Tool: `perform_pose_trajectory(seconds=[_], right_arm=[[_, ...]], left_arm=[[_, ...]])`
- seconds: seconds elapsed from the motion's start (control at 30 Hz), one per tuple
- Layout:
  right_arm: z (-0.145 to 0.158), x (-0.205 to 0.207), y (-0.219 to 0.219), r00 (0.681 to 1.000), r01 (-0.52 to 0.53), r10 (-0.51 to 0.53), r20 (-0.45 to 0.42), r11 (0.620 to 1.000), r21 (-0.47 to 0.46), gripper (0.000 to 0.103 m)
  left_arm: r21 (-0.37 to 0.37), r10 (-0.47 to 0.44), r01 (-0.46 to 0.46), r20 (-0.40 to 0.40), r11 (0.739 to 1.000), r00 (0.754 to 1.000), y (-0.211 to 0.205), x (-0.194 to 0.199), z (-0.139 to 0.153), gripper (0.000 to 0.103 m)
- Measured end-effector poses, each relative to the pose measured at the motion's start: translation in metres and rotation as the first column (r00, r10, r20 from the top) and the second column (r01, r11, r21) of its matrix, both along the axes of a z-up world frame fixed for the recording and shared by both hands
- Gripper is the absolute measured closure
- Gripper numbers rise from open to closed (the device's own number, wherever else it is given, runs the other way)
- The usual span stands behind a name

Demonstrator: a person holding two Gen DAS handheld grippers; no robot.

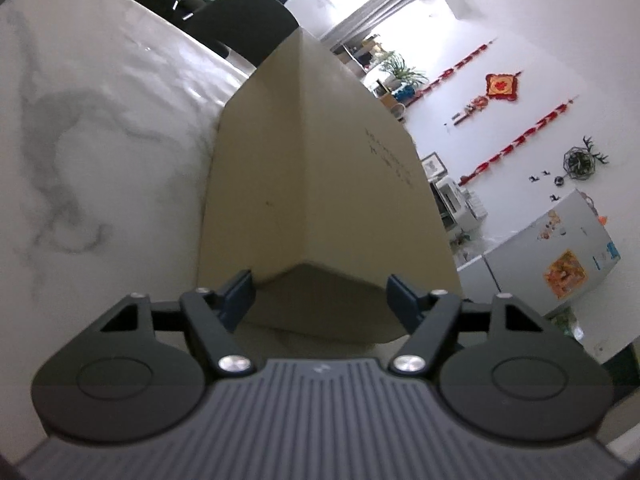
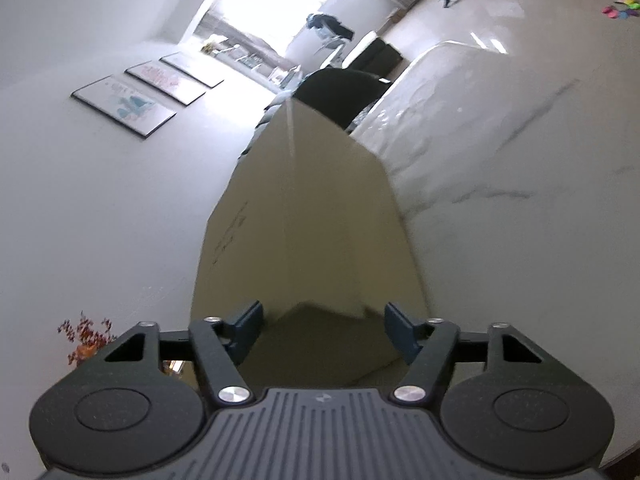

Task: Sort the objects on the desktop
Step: 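Push the lid fully down onto the box with both grippers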

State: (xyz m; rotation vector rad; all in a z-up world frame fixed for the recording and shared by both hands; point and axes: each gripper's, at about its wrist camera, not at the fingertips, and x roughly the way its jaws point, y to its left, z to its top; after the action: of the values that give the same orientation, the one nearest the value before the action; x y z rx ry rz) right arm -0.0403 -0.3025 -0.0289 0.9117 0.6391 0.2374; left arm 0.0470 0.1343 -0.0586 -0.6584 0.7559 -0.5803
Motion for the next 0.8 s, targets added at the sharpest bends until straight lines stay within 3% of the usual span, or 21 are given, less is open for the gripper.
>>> perform_pose_trajectory(seconds=[0.47, 0.8], right_arm=[[0.04, -0.007, 0.007, 0.997, -0.008, 0.011, 0.072, 0.999, -0.052, 0.039], [0.059, -0.006, 0.012, 0.996, -0.012, 0.019, 0.09, 0.996, -0.083, 0.039]], left_arm=[[-0.041, 0.006, -0.005, 0.039, 0.999, 0.999, 0.003, -0.003, 0.025, 0.032], [0.019, 0.029, -0.03, 0.069, 0.999, 0.997, -0.005, -0.004, 0.047, 0.032]])
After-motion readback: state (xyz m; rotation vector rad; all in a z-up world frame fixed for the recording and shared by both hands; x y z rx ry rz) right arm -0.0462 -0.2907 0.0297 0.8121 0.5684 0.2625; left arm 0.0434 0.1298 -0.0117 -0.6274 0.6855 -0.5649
